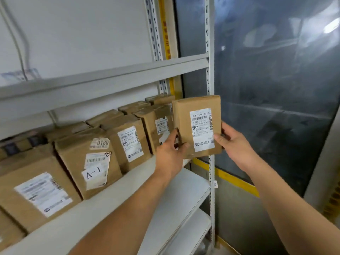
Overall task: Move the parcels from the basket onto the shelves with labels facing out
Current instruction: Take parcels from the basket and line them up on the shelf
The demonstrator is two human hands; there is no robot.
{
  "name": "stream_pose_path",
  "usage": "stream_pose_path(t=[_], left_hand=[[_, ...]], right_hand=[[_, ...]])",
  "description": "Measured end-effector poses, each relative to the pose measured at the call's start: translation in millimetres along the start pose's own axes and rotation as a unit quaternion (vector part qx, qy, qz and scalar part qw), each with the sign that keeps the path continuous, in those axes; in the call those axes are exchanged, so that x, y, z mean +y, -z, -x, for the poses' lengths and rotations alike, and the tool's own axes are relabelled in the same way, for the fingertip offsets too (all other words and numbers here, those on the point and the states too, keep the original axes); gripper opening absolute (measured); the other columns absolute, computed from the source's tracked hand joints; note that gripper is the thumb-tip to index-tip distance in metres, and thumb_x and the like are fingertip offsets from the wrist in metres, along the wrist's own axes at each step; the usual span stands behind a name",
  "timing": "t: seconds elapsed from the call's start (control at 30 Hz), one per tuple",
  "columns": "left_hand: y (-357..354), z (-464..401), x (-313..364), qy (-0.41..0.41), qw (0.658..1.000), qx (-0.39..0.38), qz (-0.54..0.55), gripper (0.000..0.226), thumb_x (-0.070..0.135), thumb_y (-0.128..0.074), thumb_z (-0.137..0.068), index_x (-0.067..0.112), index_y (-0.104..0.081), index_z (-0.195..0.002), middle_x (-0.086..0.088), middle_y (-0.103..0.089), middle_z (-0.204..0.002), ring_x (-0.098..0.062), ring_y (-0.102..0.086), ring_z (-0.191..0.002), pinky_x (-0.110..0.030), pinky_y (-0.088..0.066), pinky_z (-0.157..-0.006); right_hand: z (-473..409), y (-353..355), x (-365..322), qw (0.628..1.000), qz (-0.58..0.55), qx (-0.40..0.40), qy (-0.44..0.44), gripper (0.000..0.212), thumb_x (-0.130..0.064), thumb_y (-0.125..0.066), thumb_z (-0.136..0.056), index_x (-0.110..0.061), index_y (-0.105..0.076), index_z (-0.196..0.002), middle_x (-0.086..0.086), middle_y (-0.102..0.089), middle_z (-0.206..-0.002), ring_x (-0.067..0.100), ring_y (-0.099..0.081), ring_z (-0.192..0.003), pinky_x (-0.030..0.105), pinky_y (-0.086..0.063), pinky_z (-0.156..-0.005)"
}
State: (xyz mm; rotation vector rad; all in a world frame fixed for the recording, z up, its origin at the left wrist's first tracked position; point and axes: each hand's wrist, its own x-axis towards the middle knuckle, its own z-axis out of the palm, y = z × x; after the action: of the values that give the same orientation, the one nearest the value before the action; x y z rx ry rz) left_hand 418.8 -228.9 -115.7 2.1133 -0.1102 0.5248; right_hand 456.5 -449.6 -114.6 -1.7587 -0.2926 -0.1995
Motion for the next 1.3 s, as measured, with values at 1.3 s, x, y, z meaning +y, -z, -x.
stream_pose_path(t=[1.3], left_hand=[[-158,-161,-54,0.249,0.934,0.234,0.101,0.067,0.009,-0.049,-0.109,0.030,-0.019,-0.164,0.007,-0.062,-0.107,-0.006,-0.062,-0.093,-0.002,-0.041,-0.075]], right_hand=[[-248,-76,120,0.991,-0.108,-0.059,-0.057,0.046,-0.022,-0.045,-0.113,-0.049,-0.049,-0.150,-0.020,-0.070,-0.126,-0.002,-0.066,-0.110,0.023,-0.054,-0.090]])
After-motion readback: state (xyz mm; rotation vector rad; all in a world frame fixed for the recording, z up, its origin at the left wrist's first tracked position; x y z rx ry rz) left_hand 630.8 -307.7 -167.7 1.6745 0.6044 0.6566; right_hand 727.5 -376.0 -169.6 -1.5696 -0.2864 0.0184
